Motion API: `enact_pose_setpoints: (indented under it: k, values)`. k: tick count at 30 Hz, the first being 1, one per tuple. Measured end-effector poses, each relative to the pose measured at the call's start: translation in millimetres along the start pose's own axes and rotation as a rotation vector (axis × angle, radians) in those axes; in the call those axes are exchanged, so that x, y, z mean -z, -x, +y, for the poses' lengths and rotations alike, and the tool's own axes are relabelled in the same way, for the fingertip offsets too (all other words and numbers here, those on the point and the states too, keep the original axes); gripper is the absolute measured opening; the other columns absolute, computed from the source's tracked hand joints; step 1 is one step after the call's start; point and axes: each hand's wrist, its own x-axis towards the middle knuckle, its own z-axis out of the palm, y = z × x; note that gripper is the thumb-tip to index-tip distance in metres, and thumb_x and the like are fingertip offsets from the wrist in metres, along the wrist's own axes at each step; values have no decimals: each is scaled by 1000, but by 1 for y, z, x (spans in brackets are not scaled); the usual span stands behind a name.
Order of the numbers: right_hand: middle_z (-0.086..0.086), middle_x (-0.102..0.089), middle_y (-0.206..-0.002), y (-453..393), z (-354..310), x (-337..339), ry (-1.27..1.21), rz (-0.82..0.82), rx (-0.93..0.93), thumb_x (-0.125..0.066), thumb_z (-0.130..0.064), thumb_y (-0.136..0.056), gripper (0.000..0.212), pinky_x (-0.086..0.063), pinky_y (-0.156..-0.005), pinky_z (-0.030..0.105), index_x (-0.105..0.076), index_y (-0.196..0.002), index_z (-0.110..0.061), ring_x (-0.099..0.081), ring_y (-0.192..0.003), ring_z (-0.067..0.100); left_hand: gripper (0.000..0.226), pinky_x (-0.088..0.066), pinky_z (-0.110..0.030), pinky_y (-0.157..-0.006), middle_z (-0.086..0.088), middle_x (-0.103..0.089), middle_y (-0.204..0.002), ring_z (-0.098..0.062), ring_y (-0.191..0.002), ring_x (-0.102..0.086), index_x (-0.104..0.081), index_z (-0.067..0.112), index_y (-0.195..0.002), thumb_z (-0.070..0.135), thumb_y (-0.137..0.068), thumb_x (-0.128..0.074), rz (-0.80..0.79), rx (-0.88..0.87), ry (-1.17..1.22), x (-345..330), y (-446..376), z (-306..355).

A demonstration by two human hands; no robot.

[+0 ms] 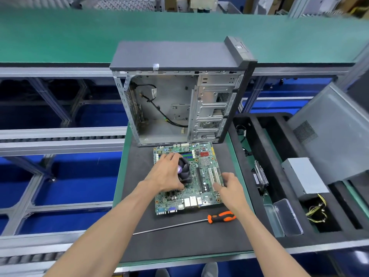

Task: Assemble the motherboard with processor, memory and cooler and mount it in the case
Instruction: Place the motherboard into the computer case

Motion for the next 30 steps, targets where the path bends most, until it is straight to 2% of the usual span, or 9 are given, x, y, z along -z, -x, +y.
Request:
enact_pose_setpoints:
  k: [7,9,12,15,17,19,25,28,30]
  values:
    - [4,-34,-158,-4,-21,23,-542,-107,-267,-75,-41,-86,83,-29,-112,45,-34,-153,-14,-34,-143,25,87,-45,-28,-78,16,-50,-108,-12,-97,-49,-40,38,-119,55,-43,-78,-11,-131,109,39,6,2]
    - [4,-40,-154,0,-23,29,-637,-168,-343,-81,-40,-75,75,-31,-112,46,-55,-141,-13,-38,-139,26,86,-47,-30,-81,17,-51,-109,-10,-97,-49,-41,37,-120,55,-44,-79,-56,-205,107,48,8,7]
    - [9,-62,-132,12,-20,30,-726,-253,-433,-85,-31,-59,42,-45,-102,50,-81,-97,-14,-57,-120,30,86,-47,-32,-85,15,-51,-110,-10,-97,-45,-42,34,-121,51,-47,-82,-137,-315,82,60,7,17]
    - [9,-77,-94,22,-16,26,-860,-262,-450,-80,-11,-61,38,-61,-64,36,-75,-99,-2,-75,-78,20,87,-47,-35,-92,14,-49,-115,-12,-103,-44,-42,32,-126,43,-52,-86,-187,-377,82,69,4,23]
    - [-4,-74,-65,30,-21,25,-894,-215,-435,-74,-2,-71,26,-51,-39,22,-71,-96,0,-68,-51,6,89,-45,-36,-96,14,-49,-120,-12,-107,-43,-42,33,-129,41,-53,-87,-179,-412,76,71,3,23]
    - [-1,-76,-74,34,-22,21,-913,-166,-406,-78,-6,-65,30,-53,-49,27,-73,-94,-1,-72,-66,13,97,-40,-30,-101,16,-49,-129,-10,-113,-40,-40,37,-136,47,-51,-87,-127,-430,71,70,4,19]
    - [13,-75,-86,48,-16,11,-1065,-133,-456,-74,-4,-68,34,-57,-61,39,-68,-100,3,-71,-76,30,120,-29,-31,-111,22,-32,-151,-6,-138,-30,-21,49,-150,53,-53,-90,-78,-118,463,61,17,-8]
    - [14,-74,-89,53,-14,6,-1090,-93,-435,-74,-4,-65,42,-55,-66,41,-65,-106,2,-70,-81,30,84,-38,-37,-113,21,-47,-146,-5,-135,-46,-38,54,-140,36,-69,-79,-100,9,777,59,21,-15]
    - [14,-69,-96,56,-14,4,-1110,-71,-428,-72,-4,-65,43,-53,-63,40,-63,-106,1,-67,-83,28,62,-44,-39,-109,22,-59,-132,1,-122,-56,-51,51,-128,33,-73,-72,51,80,874,68,18,-13]
